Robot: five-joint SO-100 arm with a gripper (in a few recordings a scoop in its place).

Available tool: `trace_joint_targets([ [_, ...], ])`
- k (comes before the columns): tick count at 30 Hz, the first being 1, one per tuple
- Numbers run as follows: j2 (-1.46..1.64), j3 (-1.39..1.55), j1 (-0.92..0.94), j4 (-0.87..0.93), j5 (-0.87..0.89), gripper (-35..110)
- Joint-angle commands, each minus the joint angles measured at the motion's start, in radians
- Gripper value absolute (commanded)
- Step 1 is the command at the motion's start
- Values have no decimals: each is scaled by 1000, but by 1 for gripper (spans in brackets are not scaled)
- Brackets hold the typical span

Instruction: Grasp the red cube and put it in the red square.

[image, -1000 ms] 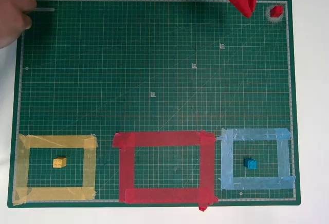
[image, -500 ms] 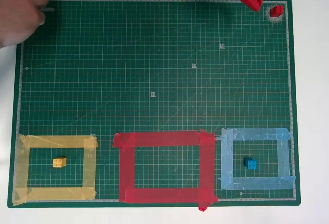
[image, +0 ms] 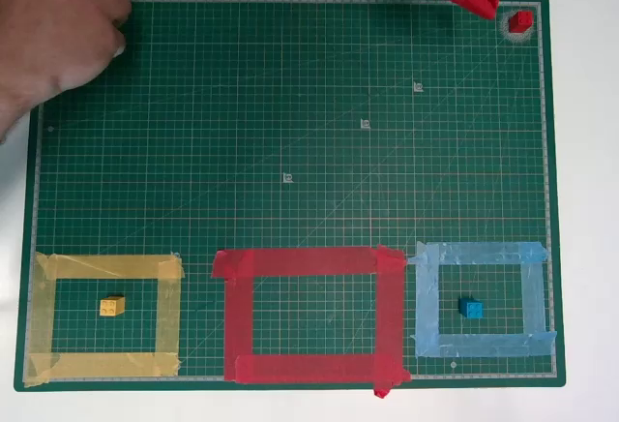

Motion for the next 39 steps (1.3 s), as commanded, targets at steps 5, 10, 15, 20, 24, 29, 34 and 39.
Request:
trace_joint_targets([
  [5,-67,115,-26,-273,-2,0],
  [10,-109,135,-34,-290,5,1],
  [15,-132,132,-40,-290,6,4],
  [20,-133,61,-66,-290,23,5],
  [24,-133,46,-104,-290,25,5],
  [29,-133,78,-121,-330,18,12],
  [34,-137,137,-147,-411,18,15],
  [39,-158,198,-156,-508,25,15],
])
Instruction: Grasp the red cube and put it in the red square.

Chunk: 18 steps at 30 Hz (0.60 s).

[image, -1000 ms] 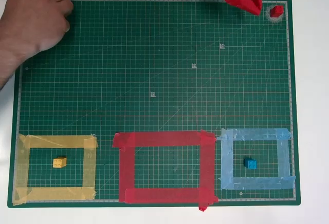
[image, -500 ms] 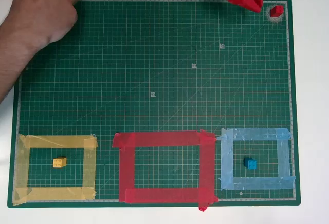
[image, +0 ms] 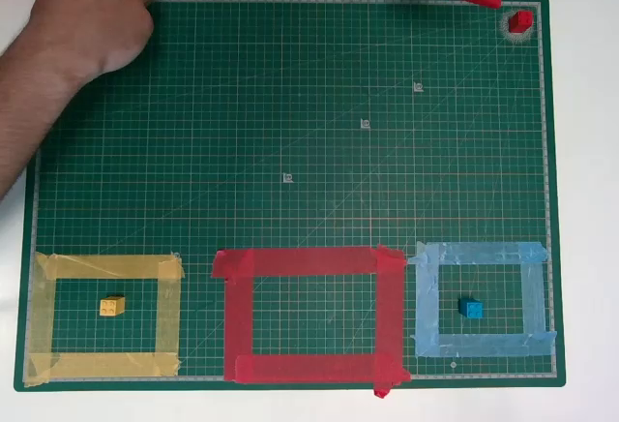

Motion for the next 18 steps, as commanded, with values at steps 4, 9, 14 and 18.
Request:
trace_joint_targets([
  [4,-48,2,-8,-75,8,17],
  [9,-186,-77,-3,-94,12,19],
  [14,-376,-244,2,-94,41,19],
  [18,-489,-356,3,-94,43,19],
])
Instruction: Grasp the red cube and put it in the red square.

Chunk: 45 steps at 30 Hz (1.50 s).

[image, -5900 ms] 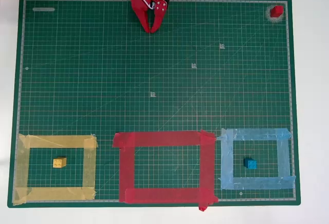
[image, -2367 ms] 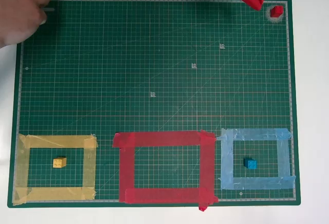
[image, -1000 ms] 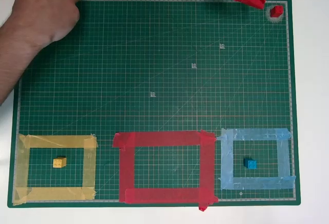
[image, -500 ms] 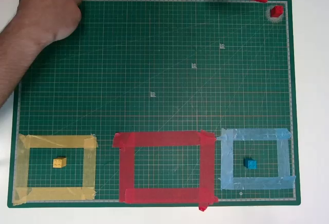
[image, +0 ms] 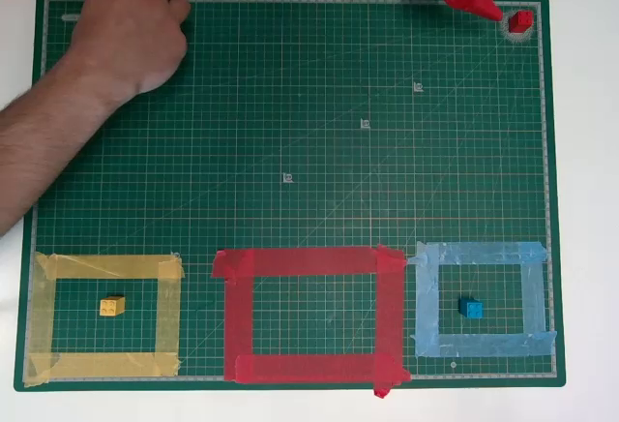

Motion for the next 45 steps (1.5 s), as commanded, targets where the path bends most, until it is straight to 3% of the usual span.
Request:
trace_joint_targets([
  [1,-83,-140,5,-38,9,19],
  [45,-244,-253,-34,-37,9,19],
])
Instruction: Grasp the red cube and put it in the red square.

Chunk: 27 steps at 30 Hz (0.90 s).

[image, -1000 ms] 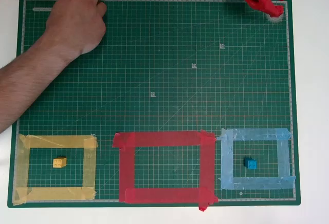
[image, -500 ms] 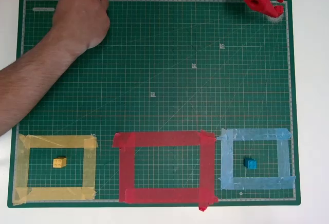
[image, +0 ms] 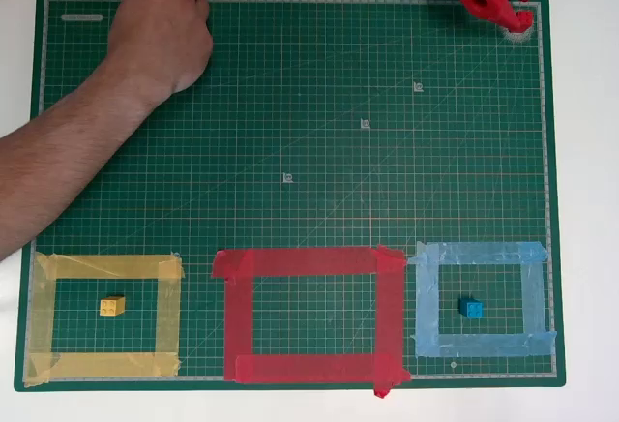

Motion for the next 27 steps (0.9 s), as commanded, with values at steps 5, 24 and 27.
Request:
trace_joint_targets([
  [5,-21,-80,-15,-35,9,19],
  [24,-66,-133,-11,-35,11,18],
  [27,-67,-137,-6,-35,11,18],
])
